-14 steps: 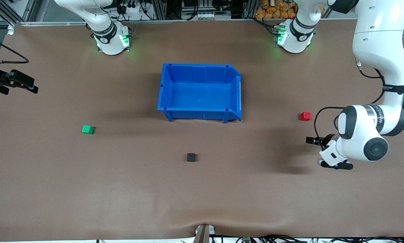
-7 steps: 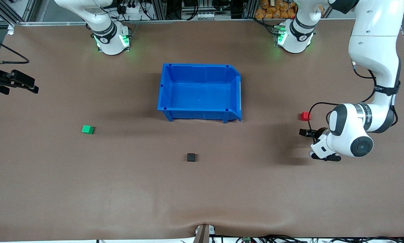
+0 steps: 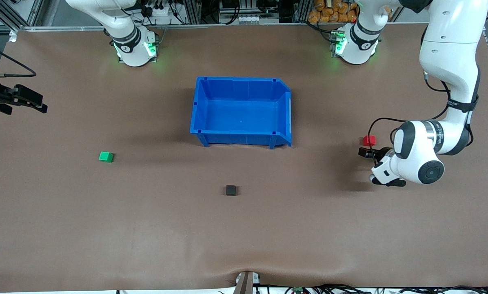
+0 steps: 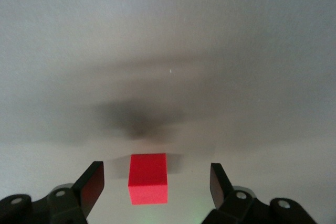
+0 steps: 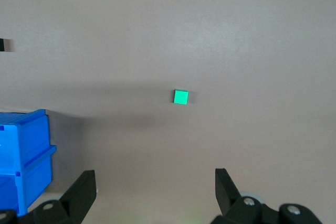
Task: Attach green and red cubes to black cube
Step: 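Reach the left gripper down over the red cube, then close the left gripper on the red cube while the right gripper reaches the green cube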
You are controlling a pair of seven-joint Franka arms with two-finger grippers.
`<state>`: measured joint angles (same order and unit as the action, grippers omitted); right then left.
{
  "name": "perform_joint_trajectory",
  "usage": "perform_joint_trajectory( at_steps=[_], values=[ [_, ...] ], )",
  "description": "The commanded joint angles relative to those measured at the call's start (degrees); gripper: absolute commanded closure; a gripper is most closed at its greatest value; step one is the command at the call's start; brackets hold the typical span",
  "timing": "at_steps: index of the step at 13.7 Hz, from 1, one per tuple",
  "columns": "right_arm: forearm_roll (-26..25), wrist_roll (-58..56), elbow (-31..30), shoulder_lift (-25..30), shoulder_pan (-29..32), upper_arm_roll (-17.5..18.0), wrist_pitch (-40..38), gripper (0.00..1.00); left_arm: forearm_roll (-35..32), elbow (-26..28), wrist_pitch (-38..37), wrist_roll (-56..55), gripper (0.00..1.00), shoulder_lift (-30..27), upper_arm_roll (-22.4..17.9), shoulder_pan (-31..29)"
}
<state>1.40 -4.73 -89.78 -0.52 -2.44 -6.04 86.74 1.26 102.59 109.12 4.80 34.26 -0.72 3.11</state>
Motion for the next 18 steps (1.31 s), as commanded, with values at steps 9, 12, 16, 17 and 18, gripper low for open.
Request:
perform_joint_trajectory(
  at_steps=[9,12,16,17,18],
  values=[
    [-0.53,0.51,-4.17,-4.13,-0.90,-0.29,3.86,0.00,-0.03,3.94,1.10,1.09,0.32,-2.00,0.37,-1.44],
    [-0.53,0.51,-9.78,-5.63,-1.08,-0.21,9.66,0.00,-0.03,4.03,1.10,1.09,0.33,-1.74,0.37,-1.62],
    [-0.09,0.77,-18.31,-8.96,-0.64,-0.29,22.56,0.00,-0.03,4.11,1.10,1.09,0.40,-1.47,0.37,-1.53],
    [0.00,0.77,-20.24,-10.02,-0.29,-0.29,25.82,0.00,-0.03,4.20,1.10,1.09,0.43,-1.30,0.37,-1.62],
    [0.00,0.77,-22.00,-10.98,0.50,-0.29,28.63,0.00,-0.03,4.20,1.10,1.09,0.43,-1.12,0.37,-1.62]
  ],
)
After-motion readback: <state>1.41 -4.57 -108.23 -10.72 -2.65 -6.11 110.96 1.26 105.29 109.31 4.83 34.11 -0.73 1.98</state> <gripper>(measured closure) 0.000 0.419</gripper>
